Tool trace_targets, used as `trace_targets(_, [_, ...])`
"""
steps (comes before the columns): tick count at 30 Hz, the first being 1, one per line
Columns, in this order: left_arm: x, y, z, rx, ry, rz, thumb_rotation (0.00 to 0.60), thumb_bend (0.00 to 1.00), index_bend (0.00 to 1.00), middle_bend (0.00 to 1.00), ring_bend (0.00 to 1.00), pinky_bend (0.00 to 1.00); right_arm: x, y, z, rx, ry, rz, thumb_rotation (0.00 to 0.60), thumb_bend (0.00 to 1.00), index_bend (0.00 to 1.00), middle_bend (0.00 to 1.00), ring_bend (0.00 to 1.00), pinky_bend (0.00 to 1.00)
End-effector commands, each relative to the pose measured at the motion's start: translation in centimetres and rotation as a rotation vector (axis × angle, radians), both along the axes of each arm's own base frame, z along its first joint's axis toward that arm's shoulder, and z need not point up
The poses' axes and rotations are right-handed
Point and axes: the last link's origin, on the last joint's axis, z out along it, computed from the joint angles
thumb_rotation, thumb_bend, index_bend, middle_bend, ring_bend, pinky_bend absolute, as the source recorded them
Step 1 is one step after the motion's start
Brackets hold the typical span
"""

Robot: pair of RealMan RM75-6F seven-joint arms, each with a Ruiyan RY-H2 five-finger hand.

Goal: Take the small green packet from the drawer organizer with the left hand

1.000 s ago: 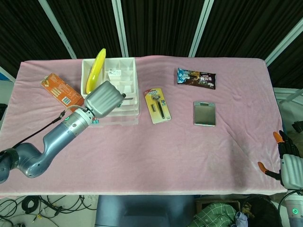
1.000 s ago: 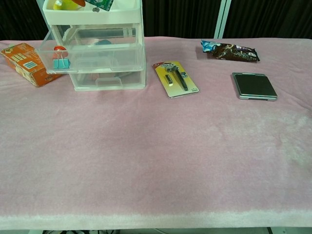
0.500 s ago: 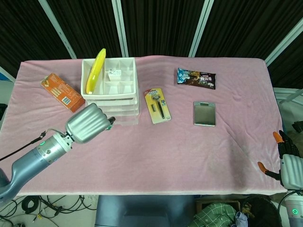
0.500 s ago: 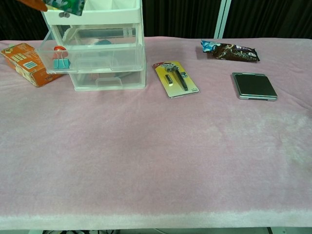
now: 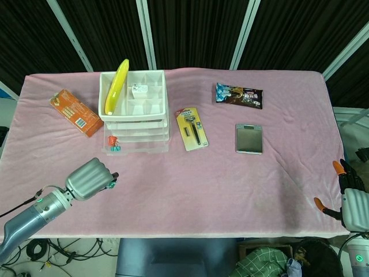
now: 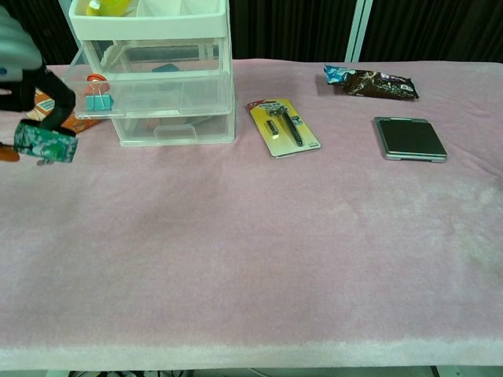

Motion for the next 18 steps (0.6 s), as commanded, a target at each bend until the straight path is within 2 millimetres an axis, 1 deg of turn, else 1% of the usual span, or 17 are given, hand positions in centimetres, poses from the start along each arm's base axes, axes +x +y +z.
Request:
trace_targets(1, [-2.2, -0.1, -2.3, -0.02, 0.024, 0.043, 0.6, 0.19, 0.57, 1.0, 1.0, 1.0, 0.0, 0.0, 0.0, 0.0, 0.0, 0.0, 0.6, 0.13, 0.0, 0.0, 0.0, 0.12])
trace_targets(6, [-3.9, -0.2, -5.3, -0.042, 0.049, 0.087, 0.6, 0.19, 0.56, 1.0, 1.0, 1.0, 0.0, 0.0, 0.0, -0.001, -0.001, 0.0, 0.6, 0.13, 0.0, 0.0, 0.0, 0.12])
trace_targets(12, [-4.9, -0.6, -7.7, -0.051, 0.065, 0.111, 0.6, 0.19, 0.55, 1.0, 1.0, 1.0, 0.0, 0.0, 0.1, -0.003, -0.002, -0.001, 0.6, 0.13, 0.0, 0.0, 0.0, 0.12])
trace_targets(18, [-5.7, -0.4, -8.9, -0.034, 0.062, 0.148, 0.6, 0.19, 0.54, 1.0, 1.0, 1.0, 0.0, 0.0, 0.1, -0.003, -0.001, 0.002, 0.6, 0.13, 0.0, 0.0, 0.0, 0.12])
